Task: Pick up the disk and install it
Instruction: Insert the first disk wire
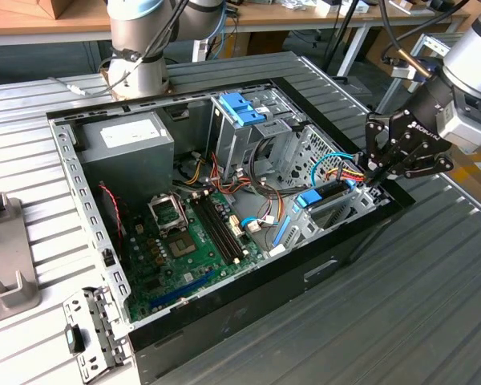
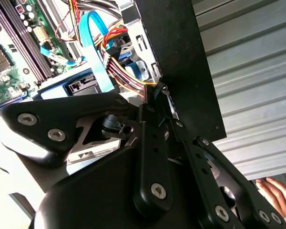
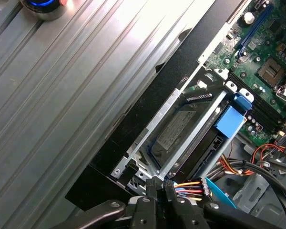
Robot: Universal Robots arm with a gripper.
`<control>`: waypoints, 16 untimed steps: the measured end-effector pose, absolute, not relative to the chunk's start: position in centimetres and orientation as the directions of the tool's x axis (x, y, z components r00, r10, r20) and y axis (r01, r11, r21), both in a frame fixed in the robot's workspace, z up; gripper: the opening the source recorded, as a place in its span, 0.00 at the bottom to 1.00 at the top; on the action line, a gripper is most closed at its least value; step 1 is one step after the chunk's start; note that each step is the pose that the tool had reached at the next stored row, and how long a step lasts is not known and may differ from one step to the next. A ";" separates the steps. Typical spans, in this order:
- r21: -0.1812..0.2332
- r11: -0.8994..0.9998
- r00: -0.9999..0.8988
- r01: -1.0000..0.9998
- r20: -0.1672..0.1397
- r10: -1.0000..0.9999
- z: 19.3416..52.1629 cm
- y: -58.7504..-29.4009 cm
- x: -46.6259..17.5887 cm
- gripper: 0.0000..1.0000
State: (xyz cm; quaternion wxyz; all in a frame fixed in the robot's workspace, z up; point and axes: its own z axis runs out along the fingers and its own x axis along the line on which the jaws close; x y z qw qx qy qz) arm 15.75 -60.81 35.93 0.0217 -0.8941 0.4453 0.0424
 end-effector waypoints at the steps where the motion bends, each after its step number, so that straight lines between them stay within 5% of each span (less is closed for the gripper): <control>1: -0.001 -0.603 0.600 -0.798 -0.095 -0.794 36.0 -60.8 15.8 0.18; 16: -0.009 -0.569 0.567 -0.822 -0.106 -0.817 35.9 -60.8 14.3 0.18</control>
